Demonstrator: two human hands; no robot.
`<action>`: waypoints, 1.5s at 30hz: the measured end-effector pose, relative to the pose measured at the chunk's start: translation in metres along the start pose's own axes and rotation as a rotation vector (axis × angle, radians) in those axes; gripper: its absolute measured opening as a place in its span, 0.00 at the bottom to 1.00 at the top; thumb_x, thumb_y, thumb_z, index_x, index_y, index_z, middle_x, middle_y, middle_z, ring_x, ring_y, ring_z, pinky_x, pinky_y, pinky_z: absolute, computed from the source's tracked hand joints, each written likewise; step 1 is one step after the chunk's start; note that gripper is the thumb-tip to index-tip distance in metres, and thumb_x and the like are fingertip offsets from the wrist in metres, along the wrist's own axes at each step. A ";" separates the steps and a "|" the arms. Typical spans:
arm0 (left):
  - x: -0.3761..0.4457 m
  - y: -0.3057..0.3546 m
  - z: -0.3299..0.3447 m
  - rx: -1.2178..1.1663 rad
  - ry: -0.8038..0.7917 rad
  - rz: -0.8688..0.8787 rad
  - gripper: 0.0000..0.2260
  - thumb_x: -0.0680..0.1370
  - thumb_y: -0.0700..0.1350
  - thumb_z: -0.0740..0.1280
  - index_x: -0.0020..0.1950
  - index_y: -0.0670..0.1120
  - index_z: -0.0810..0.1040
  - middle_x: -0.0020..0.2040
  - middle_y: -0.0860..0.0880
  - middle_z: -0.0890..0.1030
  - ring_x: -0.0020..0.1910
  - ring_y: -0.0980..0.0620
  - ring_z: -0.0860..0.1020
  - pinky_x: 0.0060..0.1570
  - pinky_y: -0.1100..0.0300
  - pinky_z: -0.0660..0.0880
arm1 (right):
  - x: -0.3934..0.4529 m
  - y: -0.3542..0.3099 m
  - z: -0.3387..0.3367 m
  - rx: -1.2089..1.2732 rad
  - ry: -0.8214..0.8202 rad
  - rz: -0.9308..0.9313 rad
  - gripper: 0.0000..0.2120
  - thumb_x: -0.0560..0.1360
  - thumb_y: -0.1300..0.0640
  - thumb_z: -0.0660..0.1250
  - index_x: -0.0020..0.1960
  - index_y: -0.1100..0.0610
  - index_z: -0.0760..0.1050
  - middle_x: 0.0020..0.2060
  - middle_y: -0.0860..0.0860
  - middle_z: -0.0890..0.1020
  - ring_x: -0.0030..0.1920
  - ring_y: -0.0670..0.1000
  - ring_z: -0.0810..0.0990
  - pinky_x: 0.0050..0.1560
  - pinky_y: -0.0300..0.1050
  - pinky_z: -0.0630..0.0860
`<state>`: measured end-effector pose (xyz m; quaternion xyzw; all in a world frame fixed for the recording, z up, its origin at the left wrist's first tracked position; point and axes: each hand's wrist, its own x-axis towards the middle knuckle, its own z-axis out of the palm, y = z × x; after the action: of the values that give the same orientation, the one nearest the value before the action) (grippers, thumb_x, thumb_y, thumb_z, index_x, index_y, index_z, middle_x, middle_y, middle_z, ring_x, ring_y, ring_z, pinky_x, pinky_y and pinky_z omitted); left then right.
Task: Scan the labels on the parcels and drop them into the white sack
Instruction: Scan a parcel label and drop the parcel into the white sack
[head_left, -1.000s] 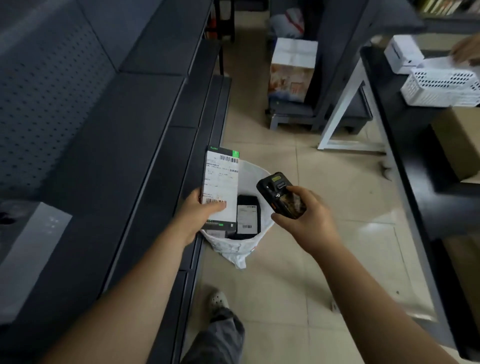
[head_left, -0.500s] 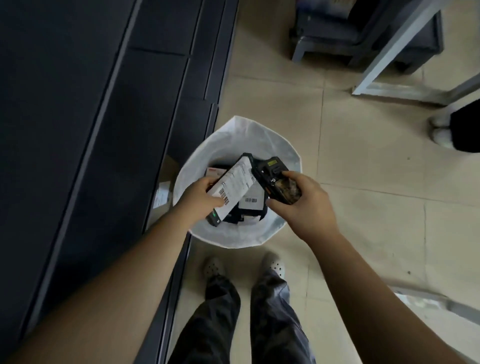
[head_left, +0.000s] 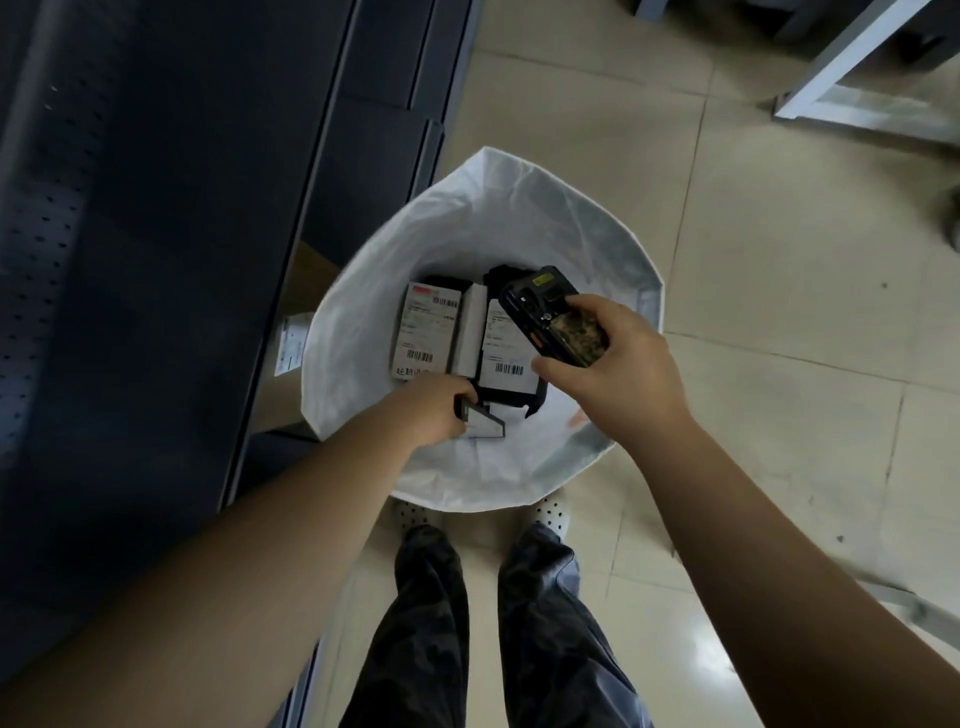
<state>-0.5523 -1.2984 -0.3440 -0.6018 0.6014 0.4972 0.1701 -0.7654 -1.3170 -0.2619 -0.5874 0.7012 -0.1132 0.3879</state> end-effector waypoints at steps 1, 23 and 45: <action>0.008 0.002 0.003 0.019 -0.027 0.002 0.19 0.75 0.40 0.70 0.66 0.52 0.76 0.63 0.47 0.78 0.55 0.50 0.76 0.49 0.62 0.70 | 0.001 0.002 0.001 0.010 0.009 0.003 0.33 0.66 0.44 0.77 0.69 0.44 0.72 0.62 0.43 0.77 0.56 0.41 0.75 0.55 0.39 0.72; 0.106 -0.001 0.080 0.006 -0.195 0.015 0.14 0.79 0.51 0.68 0.57 0.40 0.79 0.52 0.45 0.79 0.47 0.50 0.74 0.45 0.61 0.66 | 0.011 0.032 0.019 0.037 0.039 -0.012 0.32 0.67 0.44 0.77 0.69 0.42 0.72 0.61 0.41 0.77 0.59 0.42 0.75 0.57 0.39 0.73; 0.108 -0.025 0.090 -0.062 -0.041 0.078 0.15 0.81 0.39 0.64 0.67 0.43 0.77 0.64 0.46 0.79 0.64 0.49 0.76 0.55 0.69 0.66 | 0.017 0.031 0.028 0.099 0.073 -0.008 0.32 0.66 0.43 0.77 0.68 0.42 0.72 0.60 0.41 0.79 0.58 0.42 0.78 0.59 0.44 0.77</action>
<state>-0.5891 -1.2803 -0.4808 -0.5724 0.6050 0.5344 0.1440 -0.7688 -1.3154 -0.3069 -0.5658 0.7060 -0.1705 0.3904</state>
